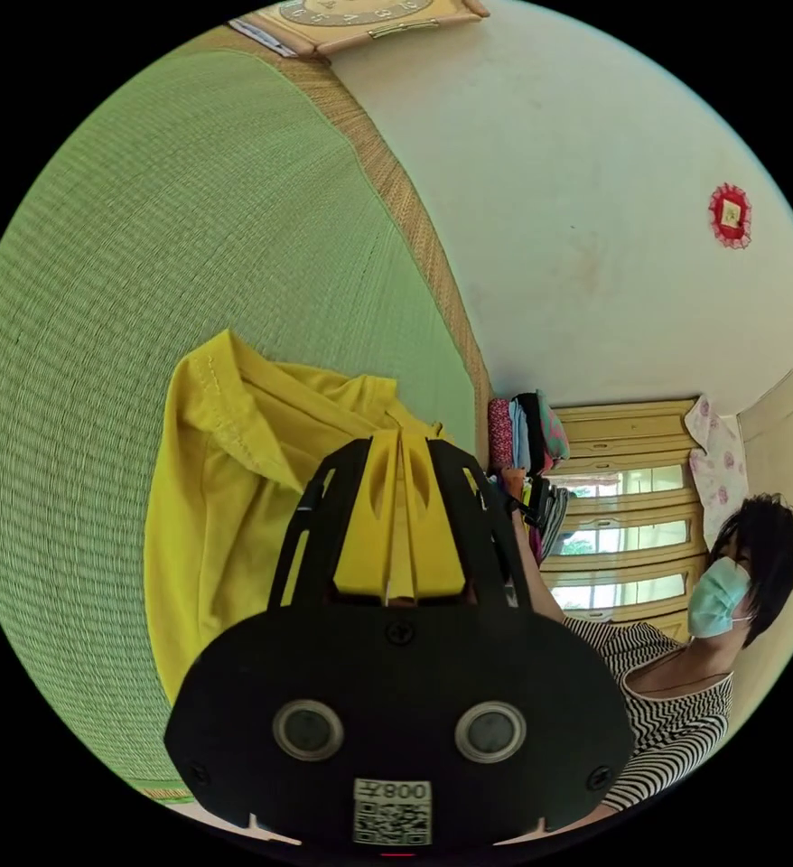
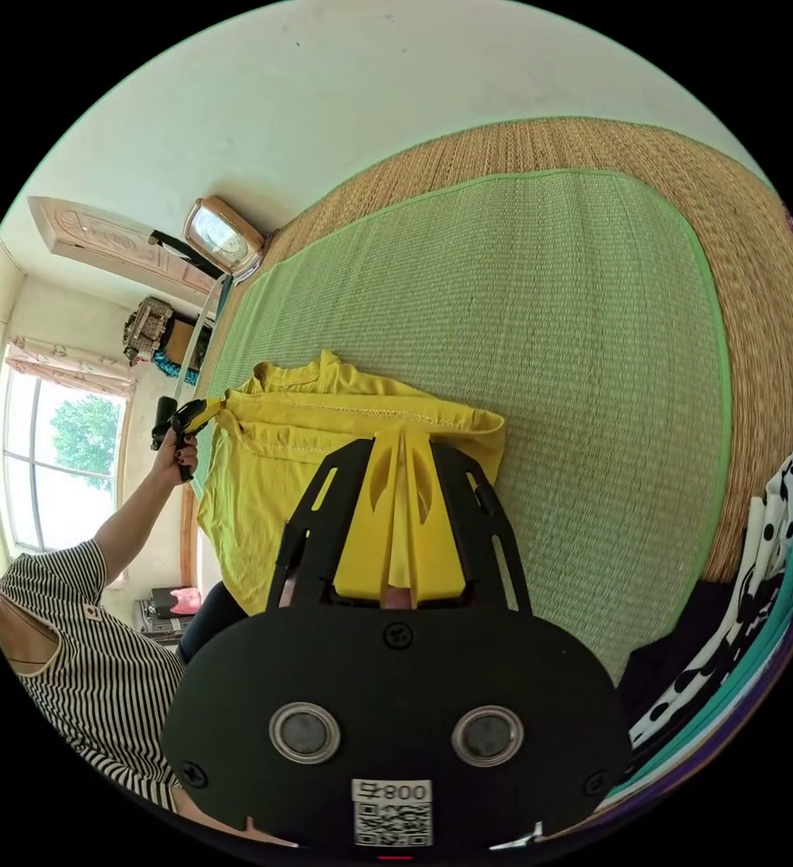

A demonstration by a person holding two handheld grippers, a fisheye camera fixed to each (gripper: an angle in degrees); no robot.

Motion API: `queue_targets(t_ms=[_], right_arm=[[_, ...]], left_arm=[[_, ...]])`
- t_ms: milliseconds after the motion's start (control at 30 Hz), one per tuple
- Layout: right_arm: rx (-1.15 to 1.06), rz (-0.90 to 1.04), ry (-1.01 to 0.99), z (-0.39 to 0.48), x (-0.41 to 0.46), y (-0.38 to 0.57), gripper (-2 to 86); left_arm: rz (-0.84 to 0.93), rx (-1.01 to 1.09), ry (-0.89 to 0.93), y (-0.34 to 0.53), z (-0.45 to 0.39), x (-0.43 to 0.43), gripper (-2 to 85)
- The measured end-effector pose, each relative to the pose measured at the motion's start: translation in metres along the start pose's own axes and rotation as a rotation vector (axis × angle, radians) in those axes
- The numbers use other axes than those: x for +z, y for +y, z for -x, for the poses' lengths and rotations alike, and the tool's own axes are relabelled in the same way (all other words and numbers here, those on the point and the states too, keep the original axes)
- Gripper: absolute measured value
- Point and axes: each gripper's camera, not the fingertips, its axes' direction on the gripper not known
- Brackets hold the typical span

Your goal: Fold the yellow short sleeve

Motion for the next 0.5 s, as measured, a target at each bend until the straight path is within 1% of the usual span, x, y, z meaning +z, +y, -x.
queue_targets(t_ms=[100, 200, 267, 333, 500], right_arm=[[-0.002, -0.001, -0.018, 0.001, 0.0, -0.011, 0.4], [-0.005, 0.008, -0.01, 0.005, 0.005, -0.016, 0.3], [-0.002, 0.015, -0.019, 0.007, 0.009, -0.019, 0.2], [0.001, 0.018, -0.018, 0.01, 0.011, -0.023, 0.3], [-0.011, 0.022, -0.001, 0.021, 0.013, -0.033, 0.5]], left_arm=[[0.078, 0.066, 0.017, 0.008, -0.013, 0.017, 1.5], [0.243, 0.105, -0.038, 0.026, -0.018, 0.048, 1.9], [0.351, 0.111, -0.127, 0.035, -0.016, 0.071, 1.9], [0.372, 0.111, -0.156, 0.033, -0.015, 0.084, 1.8], [0.273, 0.138, -0.186, 0.006, -0.027, 0.096, 1.2]])
